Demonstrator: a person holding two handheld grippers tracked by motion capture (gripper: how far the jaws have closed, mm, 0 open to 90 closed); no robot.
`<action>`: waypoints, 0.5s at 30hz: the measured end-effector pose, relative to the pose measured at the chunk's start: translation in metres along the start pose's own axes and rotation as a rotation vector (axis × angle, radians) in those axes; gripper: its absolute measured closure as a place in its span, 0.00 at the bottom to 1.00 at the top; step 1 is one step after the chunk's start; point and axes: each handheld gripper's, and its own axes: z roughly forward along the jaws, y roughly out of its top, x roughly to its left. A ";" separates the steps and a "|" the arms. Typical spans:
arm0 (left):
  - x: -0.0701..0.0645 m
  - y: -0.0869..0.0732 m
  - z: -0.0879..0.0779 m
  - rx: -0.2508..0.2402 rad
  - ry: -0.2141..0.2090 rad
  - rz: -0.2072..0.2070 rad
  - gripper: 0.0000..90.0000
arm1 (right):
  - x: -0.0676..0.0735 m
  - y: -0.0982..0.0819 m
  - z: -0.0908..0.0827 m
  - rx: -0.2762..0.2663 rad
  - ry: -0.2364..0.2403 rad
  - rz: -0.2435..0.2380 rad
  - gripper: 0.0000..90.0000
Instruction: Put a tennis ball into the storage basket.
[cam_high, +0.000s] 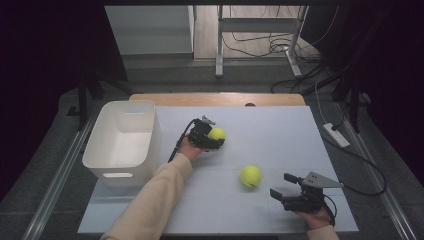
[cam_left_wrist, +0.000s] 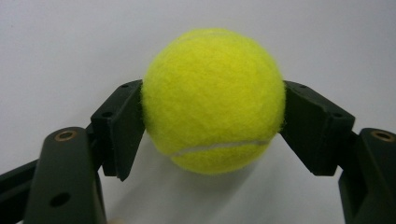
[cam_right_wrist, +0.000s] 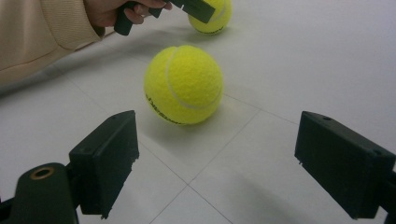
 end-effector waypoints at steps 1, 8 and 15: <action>0.000 0.000 -0.001 -0.002 0.001 -0.003 0.30 | 0.000 0.000 0.000 0.000 0.000 0.000 0.15; 0.001 0.001 -0.009 -0.019 -0.017 -0.008 0.30 | 0.000 0.000 0.000 0.001 -0.001 -0.002 0.15; -0.002 0.002 -0.019 -0.039 -0.043 0.011 0.31 | 0.000 0.000 0.000 -0.001 -0.001 -0.005 0.15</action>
